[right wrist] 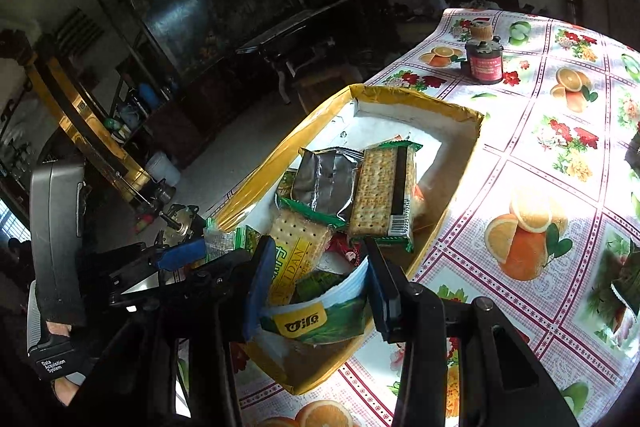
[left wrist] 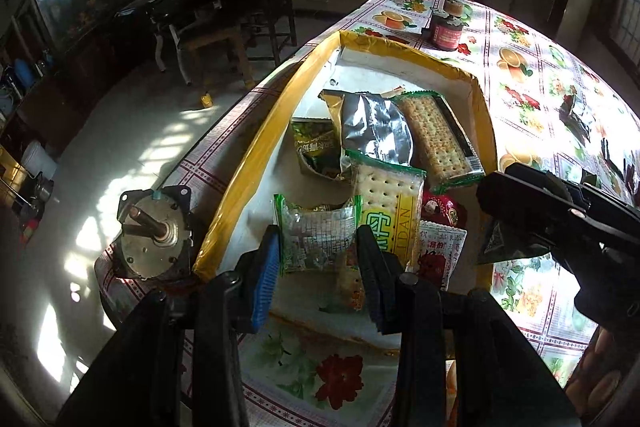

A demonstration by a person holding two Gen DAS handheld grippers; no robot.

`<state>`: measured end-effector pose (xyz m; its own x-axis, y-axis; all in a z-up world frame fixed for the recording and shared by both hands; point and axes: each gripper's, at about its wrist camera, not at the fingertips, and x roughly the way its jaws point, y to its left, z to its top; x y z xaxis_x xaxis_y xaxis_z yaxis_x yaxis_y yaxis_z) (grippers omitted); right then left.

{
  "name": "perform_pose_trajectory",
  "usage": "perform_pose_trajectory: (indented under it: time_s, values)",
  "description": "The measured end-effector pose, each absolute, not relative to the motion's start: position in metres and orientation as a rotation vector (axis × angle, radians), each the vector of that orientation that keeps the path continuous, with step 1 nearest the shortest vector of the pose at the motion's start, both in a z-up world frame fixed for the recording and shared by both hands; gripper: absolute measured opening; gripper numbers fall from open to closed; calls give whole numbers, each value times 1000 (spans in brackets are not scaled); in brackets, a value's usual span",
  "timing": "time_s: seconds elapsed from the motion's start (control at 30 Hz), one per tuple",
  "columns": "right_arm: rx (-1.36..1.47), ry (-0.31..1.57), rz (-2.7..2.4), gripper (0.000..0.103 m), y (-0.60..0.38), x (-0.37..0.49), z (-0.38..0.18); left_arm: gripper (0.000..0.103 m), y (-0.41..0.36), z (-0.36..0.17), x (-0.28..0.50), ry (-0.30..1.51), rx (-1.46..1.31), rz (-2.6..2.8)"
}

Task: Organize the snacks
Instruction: 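Carry the clear bag and green bag over the yellow-rimmed tray, then open the left tool to drop the clear bag while the right tool drops the green bag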

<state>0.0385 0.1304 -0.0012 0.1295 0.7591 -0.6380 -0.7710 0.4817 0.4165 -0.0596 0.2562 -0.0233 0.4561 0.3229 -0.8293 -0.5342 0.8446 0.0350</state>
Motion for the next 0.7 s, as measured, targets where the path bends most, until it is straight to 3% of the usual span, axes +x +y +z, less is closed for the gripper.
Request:
perform_pose_trajectory:
  time_s: [0.4, 0.7]
  values:
    - [-35, 972, 1094, 44, 161, 58, -22, 41, 268, -31, -47, 980, -265, 538]
    - [4, 982, 1077, 49, 153, 66, -19, 55, 269, -30, -43, 987, -269, 525]
